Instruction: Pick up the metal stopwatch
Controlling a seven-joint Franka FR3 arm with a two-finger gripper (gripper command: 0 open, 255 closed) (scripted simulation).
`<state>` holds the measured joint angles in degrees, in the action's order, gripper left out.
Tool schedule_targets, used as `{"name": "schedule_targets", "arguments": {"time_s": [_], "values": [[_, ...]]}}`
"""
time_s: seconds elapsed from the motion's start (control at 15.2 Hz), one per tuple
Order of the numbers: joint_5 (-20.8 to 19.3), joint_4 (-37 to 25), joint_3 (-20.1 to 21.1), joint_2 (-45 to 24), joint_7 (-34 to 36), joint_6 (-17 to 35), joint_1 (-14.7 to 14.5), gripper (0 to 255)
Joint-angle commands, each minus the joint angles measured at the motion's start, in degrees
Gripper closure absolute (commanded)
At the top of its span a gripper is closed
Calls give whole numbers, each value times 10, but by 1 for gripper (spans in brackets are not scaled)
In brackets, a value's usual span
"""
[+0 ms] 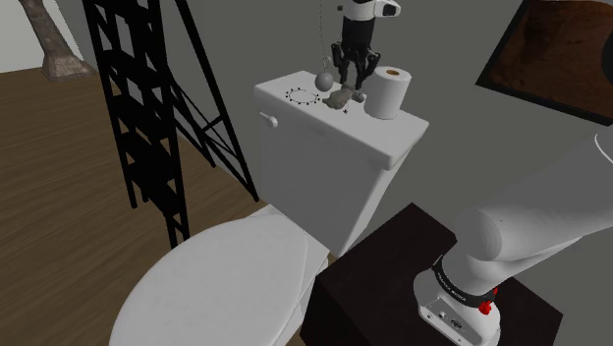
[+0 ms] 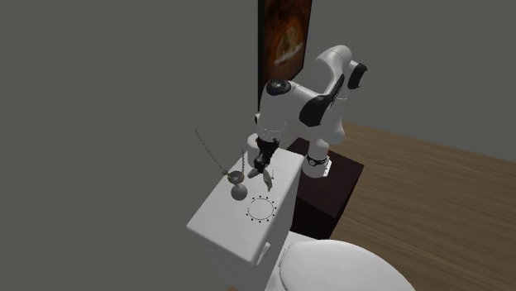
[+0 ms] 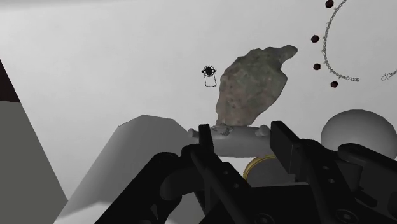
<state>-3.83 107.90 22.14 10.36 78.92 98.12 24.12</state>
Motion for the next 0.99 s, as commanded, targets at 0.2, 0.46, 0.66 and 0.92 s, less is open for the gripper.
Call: {"name": "schedule_targets", "arguments": {"time_s": [0.2, 0.46, 0.66, 0.92], "values": [[-2, -41, 0, -6, -2, -35, 1, 255], [-4, -78, 1, -12, -4, -67, 1, 255], [-6, -108, 2, -18, -4, -91, 1, 255], [-9, -142, 3, -27, -5, -117, 1, 255]]}}
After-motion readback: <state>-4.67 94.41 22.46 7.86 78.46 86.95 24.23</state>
